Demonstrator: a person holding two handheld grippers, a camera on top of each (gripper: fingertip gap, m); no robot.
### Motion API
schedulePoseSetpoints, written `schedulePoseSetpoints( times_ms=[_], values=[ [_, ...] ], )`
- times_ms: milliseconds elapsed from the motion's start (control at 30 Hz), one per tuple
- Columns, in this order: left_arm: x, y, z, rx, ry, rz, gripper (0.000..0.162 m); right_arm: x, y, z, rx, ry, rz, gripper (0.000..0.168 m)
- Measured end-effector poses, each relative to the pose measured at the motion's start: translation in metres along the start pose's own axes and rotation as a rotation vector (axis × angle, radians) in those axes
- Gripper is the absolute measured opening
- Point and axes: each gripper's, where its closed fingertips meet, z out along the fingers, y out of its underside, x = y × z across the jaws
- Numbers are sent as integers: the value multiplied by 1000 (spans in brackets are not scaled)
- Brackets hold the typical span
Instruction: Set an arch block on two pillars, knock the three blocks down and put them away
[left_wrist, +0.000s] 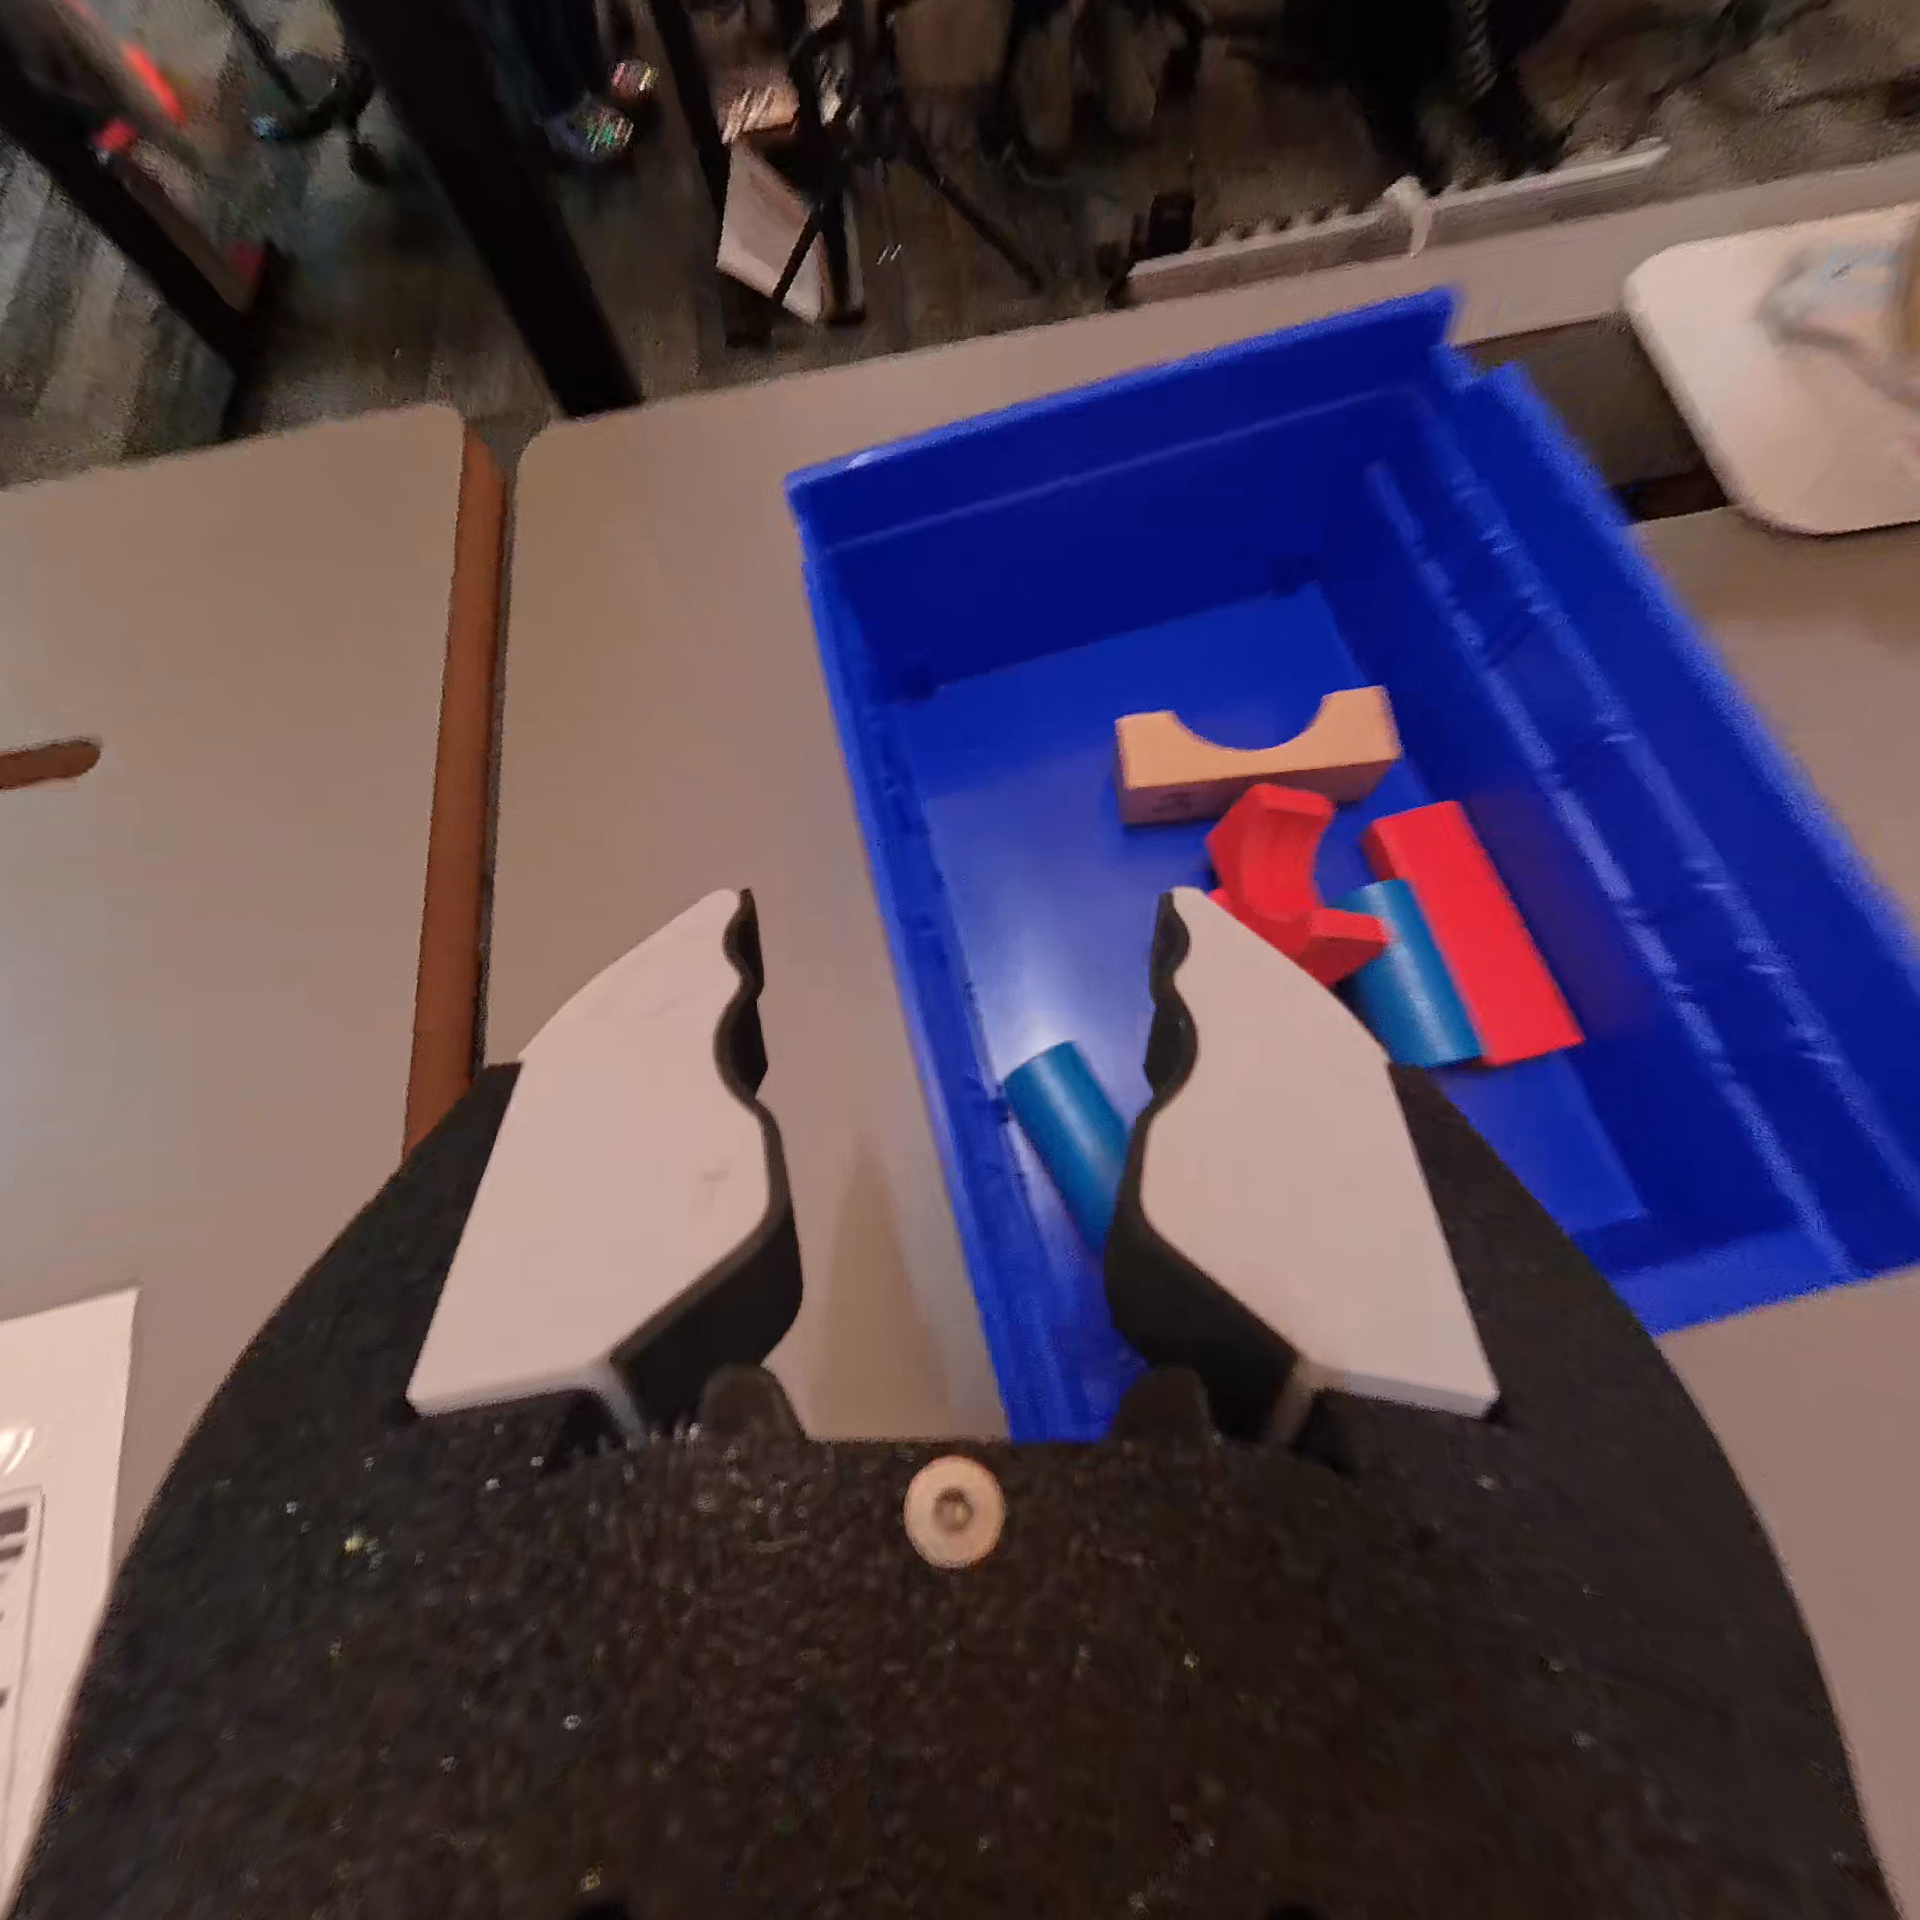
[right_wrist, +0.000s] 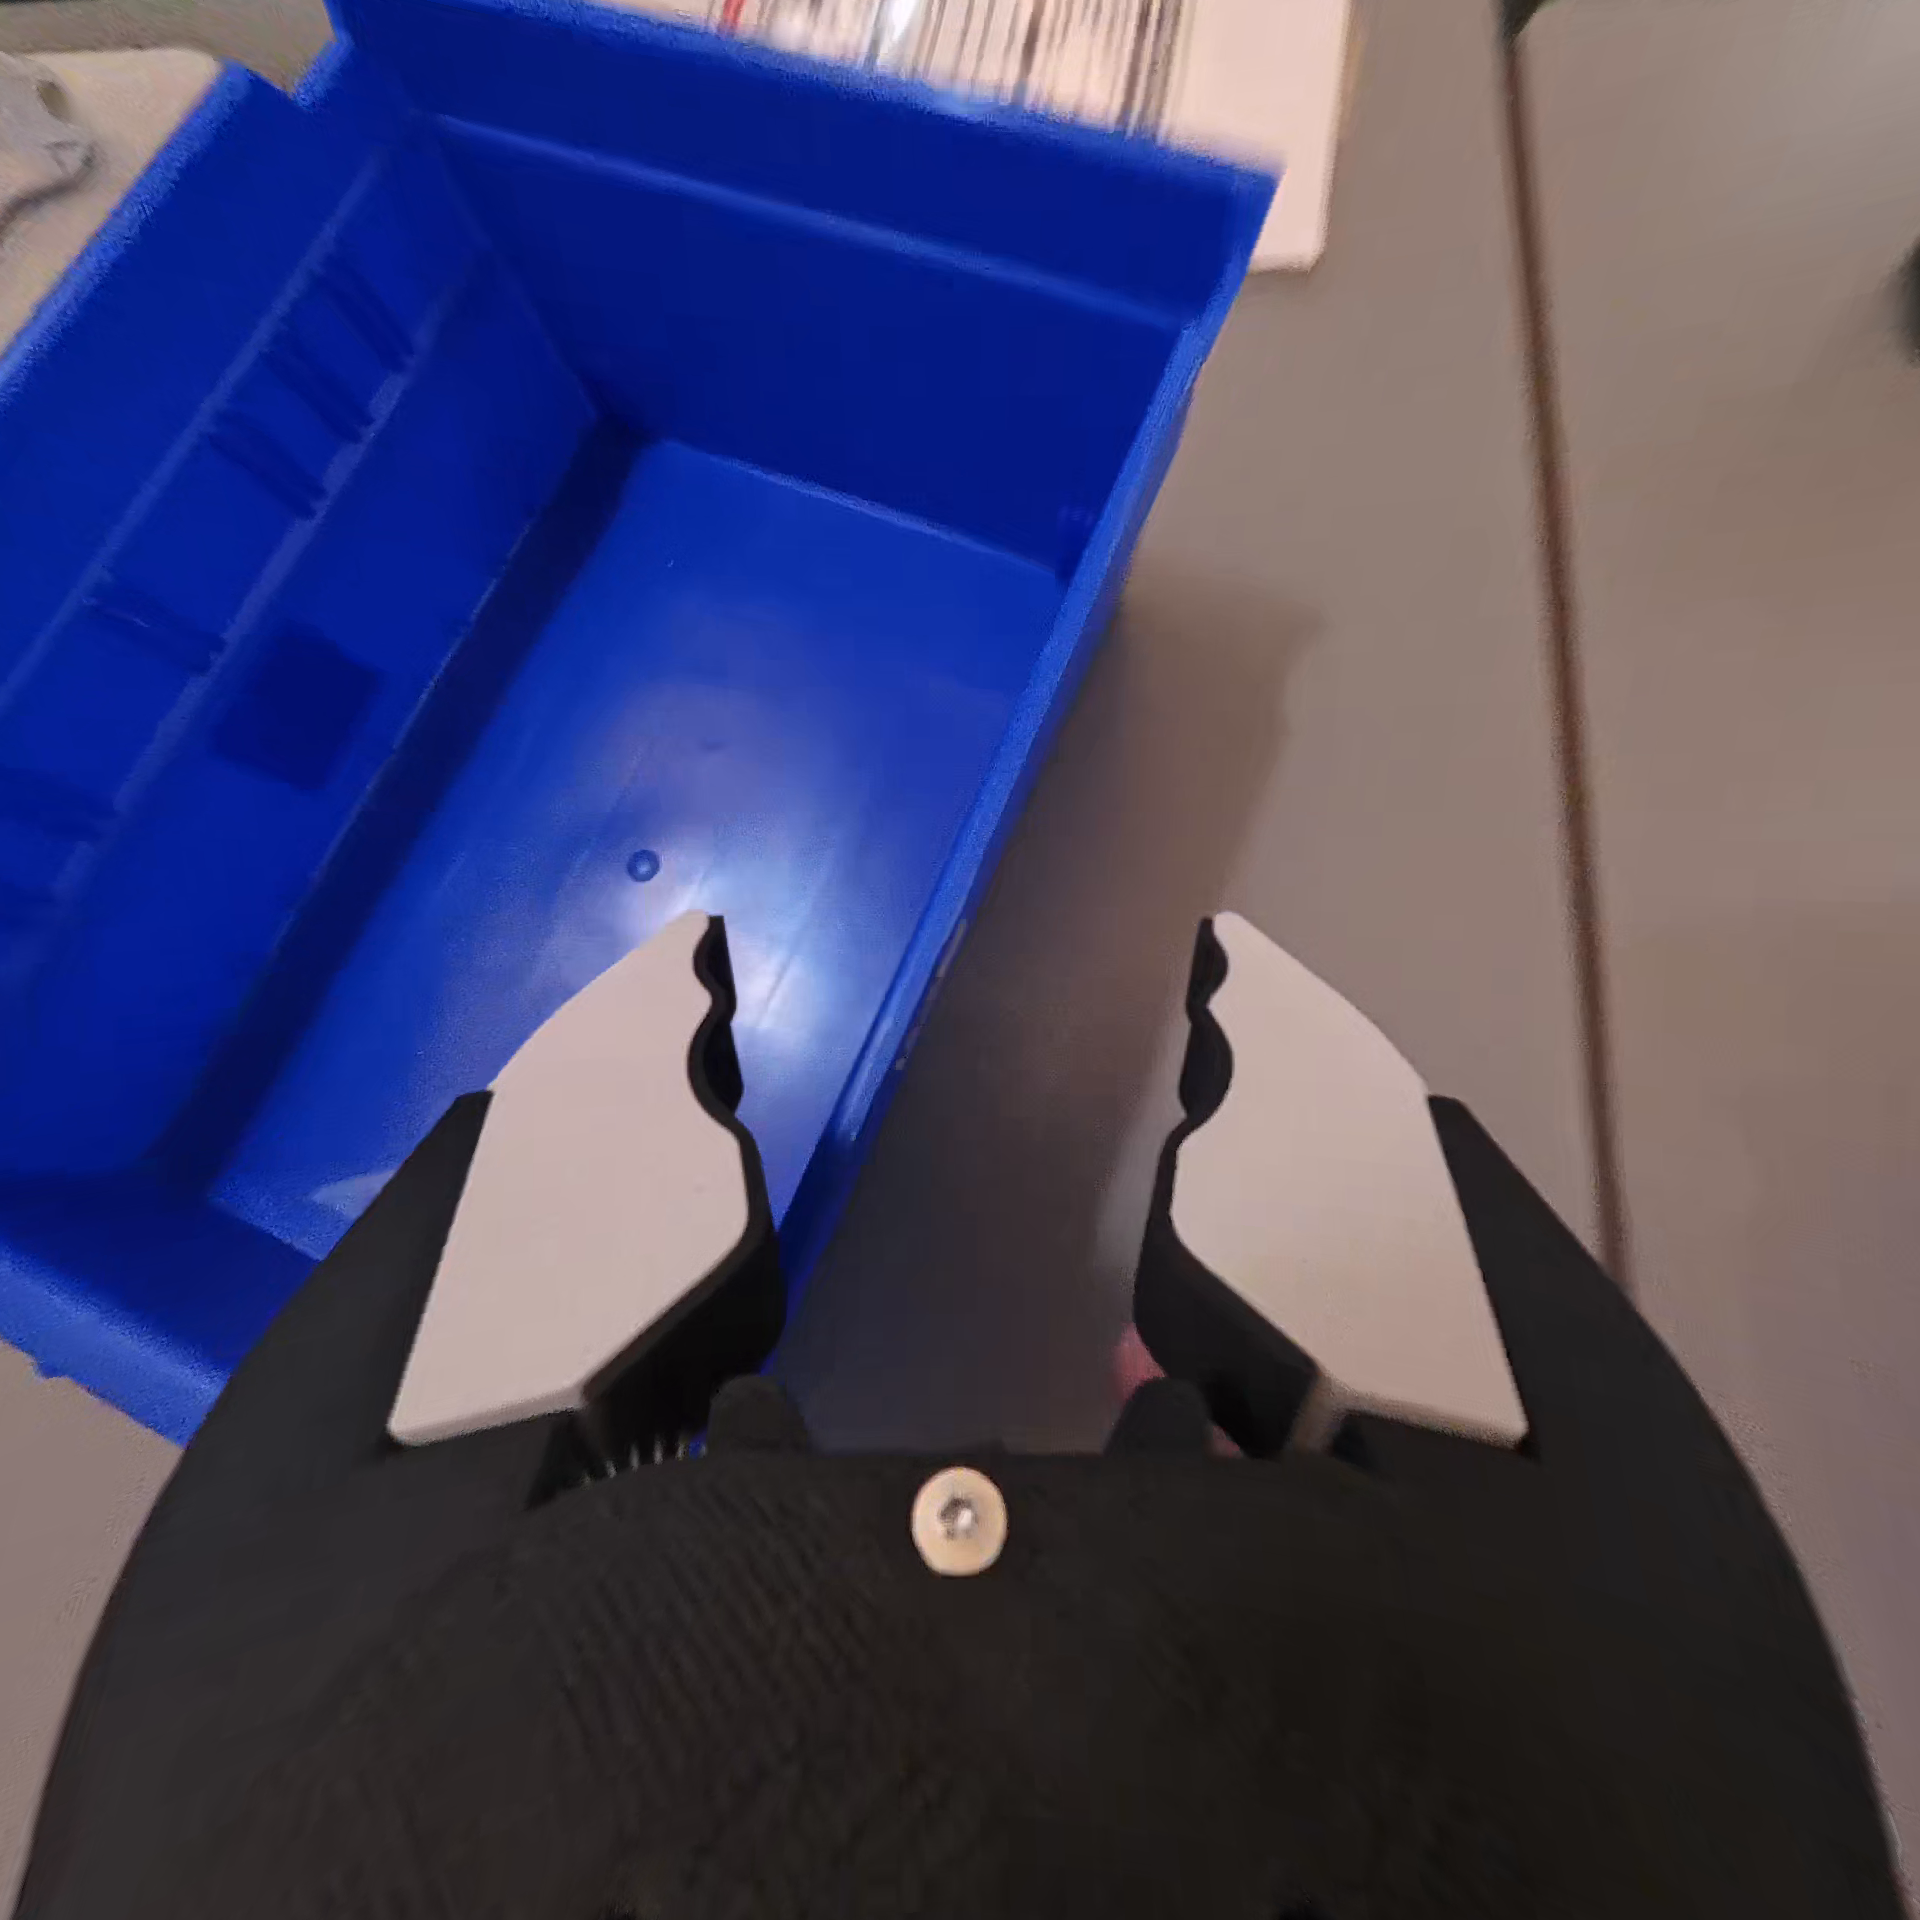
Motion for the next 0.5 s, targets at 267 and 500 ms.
schedulePoseSetpoints(
  times_ms=[267,500],
  values=[
    [55,-12,-38,97,146,-16,77,-122,-33,-85,216,-164,-222,95],
    [91,16,-33,-117,265,-107,75,-257,20,-85,240,-400,-370,100]
  ],
)
